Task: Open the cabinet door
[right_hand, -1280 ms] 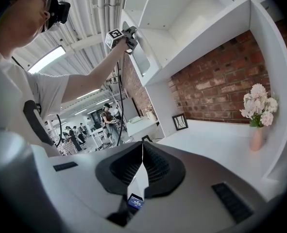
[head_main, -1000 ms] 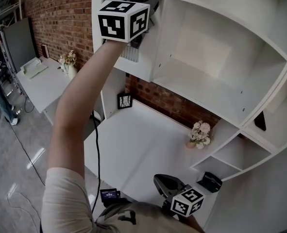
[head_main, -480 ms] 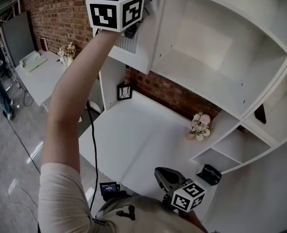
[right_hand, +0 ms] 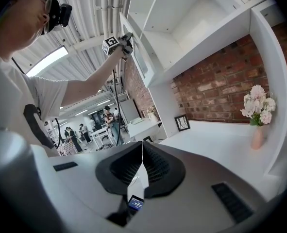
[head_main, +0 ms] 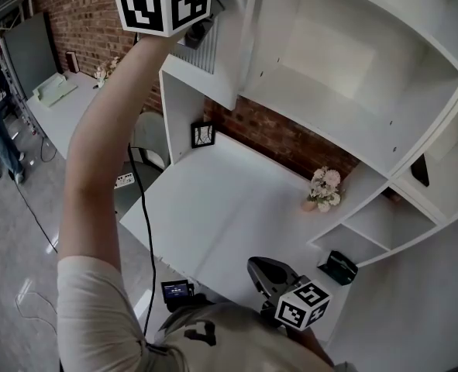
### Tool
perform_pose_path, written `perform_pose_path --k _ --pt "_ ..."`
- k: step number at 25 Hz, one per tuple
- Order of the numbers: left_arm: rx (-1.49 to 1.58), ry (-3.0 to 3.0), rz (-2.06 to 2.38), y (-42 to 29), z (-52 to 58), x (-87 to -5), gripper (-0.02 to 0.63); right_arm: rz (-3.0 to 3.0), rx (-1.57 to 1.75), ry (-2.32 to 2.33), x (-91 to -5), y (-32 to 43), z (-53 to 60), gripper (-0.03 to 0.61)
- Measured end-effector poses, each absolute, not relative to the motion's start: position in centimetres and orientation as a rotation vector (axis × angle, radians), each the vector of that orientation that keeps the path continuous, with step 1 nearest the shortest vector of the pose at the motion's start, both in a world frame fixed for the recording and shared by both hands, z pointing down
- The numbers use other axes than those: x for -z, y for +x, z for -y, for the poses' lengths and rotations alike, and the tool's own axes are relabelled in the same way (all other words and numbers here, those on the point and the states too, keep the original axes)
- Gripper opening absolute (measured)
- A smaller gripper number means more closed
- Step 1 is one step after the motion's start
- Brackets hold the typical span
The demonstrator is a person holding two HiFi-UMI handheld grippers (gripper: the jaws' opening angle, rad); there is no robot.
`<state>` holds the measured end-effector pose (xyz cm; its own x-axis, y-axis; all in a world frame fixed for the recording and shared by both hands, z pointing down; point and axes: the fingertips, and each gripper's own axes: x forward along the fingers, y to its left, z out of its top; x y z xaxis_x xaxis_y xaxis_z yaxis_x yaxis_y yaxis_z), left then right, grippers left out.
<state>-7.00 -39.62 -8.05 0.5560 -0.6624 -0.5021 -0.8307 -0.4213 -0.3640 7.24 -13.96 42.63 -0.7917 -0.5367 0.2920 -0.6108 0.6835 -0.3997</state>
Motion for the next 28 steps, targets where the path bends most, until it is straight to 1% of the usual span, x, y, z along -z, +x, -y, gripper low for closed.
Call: perform_pose_path --k 15,28 --pt "-0.294 -2.192 -1.205 -9.0 37.5 7.4 0.086 2.757 -0.750 0.888 -42.8 6.5 12.9 0.025" --pt "-0.378 -2.251 -1.150 -12.2 34.1 7.5 0.086 2.752 -0.743 0.866 -42.9 5.9 12.5 0.025"
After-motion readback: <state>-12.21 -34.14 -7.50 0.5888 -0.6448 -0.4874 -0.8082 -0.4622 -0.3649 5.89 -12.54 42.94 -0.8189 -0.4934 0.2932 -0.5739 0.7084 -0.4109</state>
